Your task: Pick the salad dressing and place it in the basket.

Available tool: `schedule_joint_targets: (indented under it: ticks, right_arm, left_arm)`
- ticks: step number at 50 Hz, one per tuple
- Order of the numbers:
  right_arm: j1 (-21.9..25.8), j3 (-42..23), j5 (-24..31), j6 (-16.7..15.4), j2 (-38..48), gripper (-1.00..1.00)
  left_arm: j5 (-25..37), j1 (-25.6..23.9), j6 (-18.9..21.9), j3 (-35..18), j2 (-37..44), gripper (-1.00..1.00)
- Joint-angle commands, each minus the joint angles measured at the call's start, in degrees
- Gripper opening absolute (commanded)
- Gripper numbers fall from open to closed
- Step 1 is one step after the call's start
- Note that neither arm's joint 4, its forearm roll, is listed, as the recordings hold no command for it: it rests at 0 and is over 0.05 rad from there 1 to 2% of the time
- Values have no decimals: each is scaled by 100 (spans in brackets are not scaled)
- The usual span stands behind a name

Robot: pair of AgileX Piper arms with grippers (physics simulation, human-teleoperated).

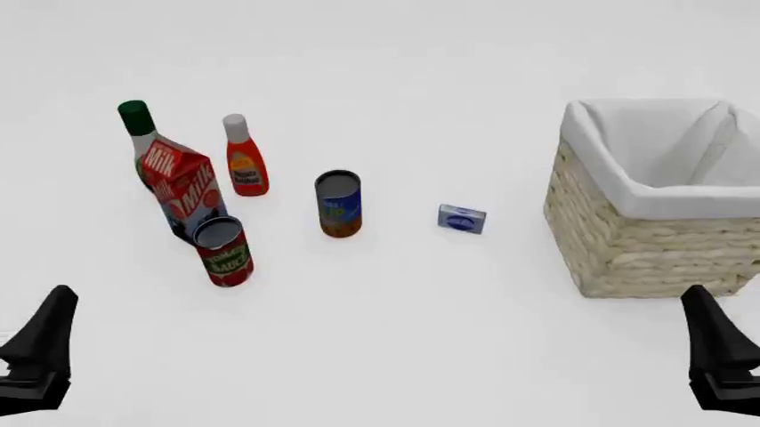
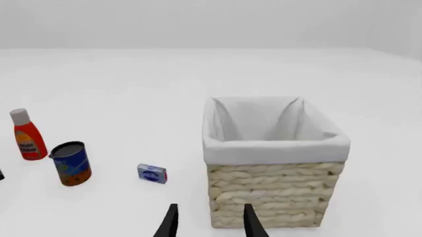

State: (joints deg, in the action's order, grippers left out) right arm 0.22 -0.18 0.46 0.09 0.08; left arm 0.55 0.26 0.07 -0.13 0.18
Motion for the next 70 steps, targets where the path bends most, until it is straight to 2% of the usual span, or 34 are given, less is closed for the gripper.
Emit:
schedule_joint_targets:
  ticks: [1, 7, 8, 11, 13, 16, 20, 22, 24, 25, 30, 39, 41, 43, 48, 51, 59, 63, 65, 70]
  right_arm:
    - [-46, -84, 23, -60, 1, 100]
    - [-69, -103, 44, -151, -1, 100]
    - [-46, -148, 42, -96, 18, 100]
    - [-23, -188, 17, -93, 9, 100]
    - [-4, -221, -4, -103, 5, 100]
    - [52, -263, -26, -144, 2, 100]
    - [70, -285, -38, -129, 3, 100]
    - [74, -282, -48, -133, 3, 100]
    - [80, -278, -69, -123, 1, 100]
    - [92, -289, -95, -105, -2, 100]
    - [115, -289, -92, -96, -3, 100]
    - [188, -279, -105, -91, -1, 100]
    - [201, -282, -108, -96, -1, 100]
    - [230, -290, -119, -92, -2, 100]
    - [247, -261, -144, -93, -2, 100]
    - [245, -255, -135, -101, -3, 100]
    - [242, -261, -89, -131, -2, 100]
    - [254, -267, -83, -150, -1, 100]
    - [267, -262, -81, -160, 0, 100]
    - [308, -235, -89, -146, 4, 100]
  left_arm:
    - [-35, -58, 46, -68, 19, 100]
    - [-182, -88, 54, -158, 256, 100]
    - [-536, 9, -32, -228, 821, 100]
    - [-829, 45, 144, -379, 1247, 100]
    - [-1044, 27, 178, -609, 1680, 100]
    - [-1190, 44, 293, -1284, 2440, 100]
    - [-1345, 109, 91, -2046, 3362, 100]
    - [-1390, 135, 150, -2172, 3503, 100]
    - [-1485, 208, 477, -2441, 3757, 100]
    - [-1481, 209, 597, -2605, 3927, 100]
    - [-1233, 102, 467, -3316, 4597, 100]
    - [-783, 62, 599, -4632, 5604, 100]
    - [-742, 77, 587, -4767, 5725, 100]
    - [-573, 183, 479, -5281, 6194, 100]
    - [-441, 370, 701, -5955, 6792, 100]
    - [-239, 399, 533, -6396, 7122, 100]
    - [-217, 713, 677, -6972, 7684, 100]
    - [-105, 813, 564, -7277, 7974, 100]
    - [31, 827, 363, -7524, 8186, 100]
    - [97, 952, 333, -7905, 8616, 100]
